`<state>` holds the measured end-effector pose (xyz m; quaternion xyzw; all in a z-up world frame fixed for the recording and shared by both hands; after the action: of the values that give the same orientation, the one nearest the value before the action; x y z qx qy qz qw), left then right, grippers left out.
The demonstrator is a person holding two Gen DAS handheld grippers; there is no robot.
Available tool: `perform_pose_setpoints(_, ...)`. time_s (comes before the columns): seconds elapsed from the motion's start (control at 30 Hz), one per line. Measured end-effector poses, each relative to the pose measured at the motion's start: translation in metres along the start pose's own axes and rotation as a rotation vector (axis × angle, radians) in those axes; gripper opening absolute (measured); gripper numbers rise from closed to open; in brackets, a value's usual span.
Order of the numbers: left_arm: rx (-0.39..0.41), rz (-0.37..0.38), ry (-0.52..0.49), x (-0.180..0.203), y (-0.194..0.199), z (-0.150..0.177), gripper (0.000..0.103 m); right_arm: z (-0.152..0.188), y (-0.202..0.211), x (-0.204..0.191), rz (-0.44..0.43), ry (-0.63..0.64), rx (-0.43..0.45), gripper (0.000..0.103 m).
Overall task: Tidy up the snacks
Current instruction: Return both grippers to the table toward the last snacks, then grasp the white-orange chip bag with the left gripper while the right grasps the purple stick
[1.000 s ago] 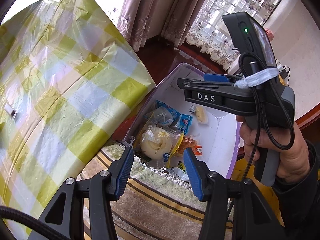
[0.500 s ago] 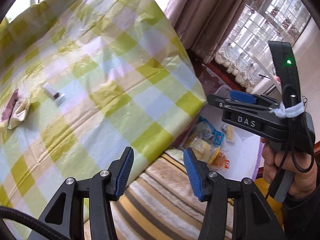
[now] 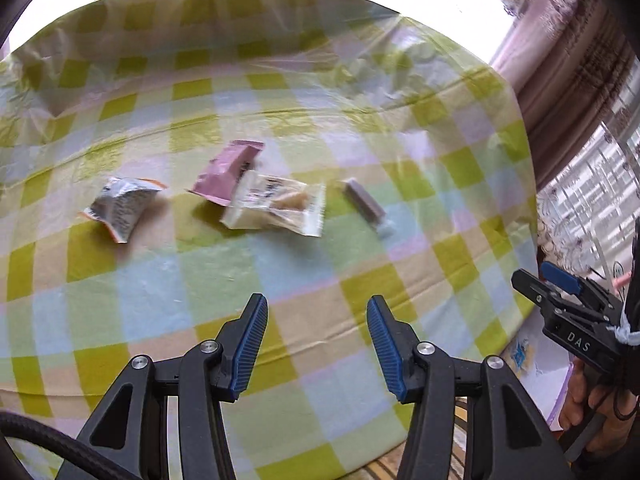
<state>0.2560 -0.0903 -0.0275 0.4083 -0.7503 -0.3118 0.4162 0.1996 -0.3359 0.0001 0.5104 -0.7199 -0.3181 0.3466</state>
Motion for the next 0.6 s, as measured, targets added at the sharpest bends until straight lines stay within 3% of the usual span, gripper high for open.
perform_pose_setpoints(0.27,0.095,-0.108,0.113,-0.072,0.024,-0.019,0.055,-0.024,-0.016,-0.057,-0.045,0.048,0.014,0.071)
perform_pose_setpoints(0.37,0.134,-0.157,0.098,-0.092,0.029,-0.027,0.063,-0.033,-0.023,-0.073,-0.060,0.057,0.018,0.071)
perform_pose_setpoints(0.6,0.171,-0.227,0.047,-0.122,0.022,-0.044,0.067,-0.051,-0.039,-0.100,-0.083,0.076,0.036,0.071)
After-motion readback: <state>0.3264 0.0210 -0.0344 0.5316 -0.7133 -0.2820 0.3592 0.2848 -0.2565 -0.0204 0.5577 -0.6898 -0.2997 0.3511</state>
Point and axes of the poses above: each gripper's, at about its wrist camera, not at the fingertips, and y roughly against the way its jaws point, x to its right, z to its underside, the point moved 5 cm from there along -y, roughly the way its jaws point, and after that the axes turned 7 degrees about z, right-handed, at the moved point
